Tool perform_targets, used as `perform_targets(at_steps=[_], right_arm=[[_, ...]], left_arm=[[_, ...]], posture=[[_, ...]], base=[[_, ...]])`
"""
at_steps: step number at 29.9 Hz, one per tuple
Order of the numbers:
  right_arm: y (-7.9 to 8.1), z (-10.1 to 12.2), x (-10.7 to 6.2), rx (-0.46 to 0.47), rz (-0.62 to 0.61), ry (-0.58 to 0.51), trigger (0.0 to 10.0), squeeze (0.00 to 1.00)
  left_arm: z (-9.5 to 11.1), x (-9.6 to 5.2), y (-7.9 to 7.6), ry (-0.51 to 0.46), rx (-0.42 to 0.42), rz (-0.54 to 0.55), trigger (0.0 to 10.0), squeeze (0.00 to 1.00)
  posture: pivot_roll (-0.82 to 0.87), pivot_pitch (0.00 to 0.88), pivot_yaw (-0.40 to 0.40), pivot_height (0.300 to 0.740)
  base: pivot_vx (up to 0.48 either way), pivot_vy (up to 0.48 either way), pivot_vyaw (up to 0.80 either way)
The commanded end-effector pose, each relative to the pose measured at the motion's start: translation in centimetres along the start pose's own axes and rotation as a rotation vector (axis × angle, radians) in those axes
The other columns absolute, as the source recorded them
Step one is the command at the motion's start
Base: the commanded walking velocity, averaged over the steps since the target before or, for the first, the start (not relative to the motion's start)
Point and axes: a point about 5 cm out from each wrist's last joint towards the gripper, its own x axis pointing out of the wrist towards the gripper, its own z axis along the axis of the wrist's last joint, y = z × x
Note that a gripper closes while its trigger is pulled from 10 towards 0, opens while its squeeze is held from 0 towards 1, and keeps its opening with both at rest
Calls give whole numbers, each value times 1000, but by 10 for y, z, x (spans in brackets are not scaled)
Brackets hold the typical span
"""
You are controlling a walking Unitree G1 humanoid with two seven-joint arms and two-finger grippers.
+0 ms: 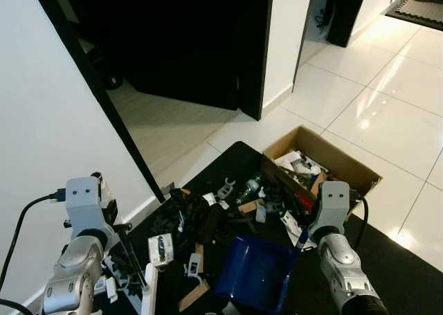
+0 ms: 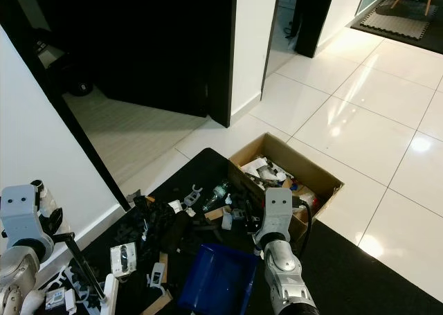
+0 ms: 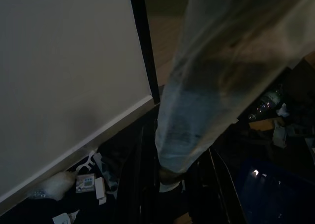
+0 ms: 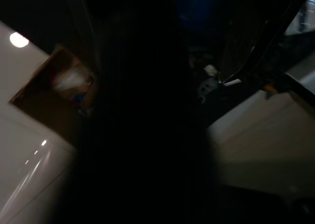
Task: Sweep floor
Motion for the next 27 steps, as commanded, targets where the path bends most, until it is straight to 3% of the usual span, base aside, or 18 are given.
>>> perform_targets(at_steps=[1, 2, 3, 5, 6, 8, 9, 17, 21, 22, 23, 27], right_arm=[[2, -3, -4, -59, 8, 13, 8941, 0], [1, -1, -4, -90, 8, 5, 8941, 0], [0, -1, -5, -103, 8, 8, 3608, 0], [0, 0, -5, -110, 7, 11, 3608, 0], [0, -1, -6, -115, 9, 15, 627, 0], [0, -1, -6, -118, 10, 18, 627, 0], [0, -2, -7, -122, 12, 19, 0, 0], [-2, -2, -11, -139, 22, 27, 0, 0], [-9, 3, -11, -171, 31, -19, 0, 0], [-15, 12, -9, -195, 54, -77, 1451, 0], [-18, 17, -9, -213, 65, -105, 10000, 0], [-25, 22, -8, -246, 107, -127, 10000, 0]], left_arm=[[-5, -2, 5, 3, 10, 32, 10000, 0], [-5, -3, 5, 3, 10, 32, 10000, 0], [-6, -3, 5, 4, 9, 32, 10000, 0], [-6, -3, 5, 5, 9, 32, 10000, 0], [-7, -2, 4, 5, 8, 31, 10000, 0], [-7, -2, 4, 6, 7, 31, 10000, 0], [-7, -2, 3, 6, 7, 29, 10000, 0], [-8, -2, 1, 7, 2, 28, 10000, 0], [-9, -2, 0, 8, -1, 28, 10000, 0], [-10, -2, -1, 10, -3, 27, 10000, 0], [-11, -2, -1, 10, -4, 26, 10000, 0], [-11, -2, -2, 12, -5, 24, 10000, 0]], posture=[[130, 239, 77, 740], [130, 239, 77, 740], [126, 240, 77, 740], [126, 240, 76, 740], [124, 240, 75, 740], [124, 240, 75, 740], [123, 241, 74, 740], [118, 243, 68, 740], [116, 243, 66, 740], [114, 243, 65, 740], [114, 243, 65, 740], [108, 243, 65, 740]], base=[[0, 0, 0], [0, 0, 0], [0, 0, 0], [0, 0, 0], [0, 0, 0], [0, 0, 0], [0, 0, 0], [0, 0, 0], [0, 0, 0], [0, 0, 0], [0, 0, 0], [0, 0, 0]])
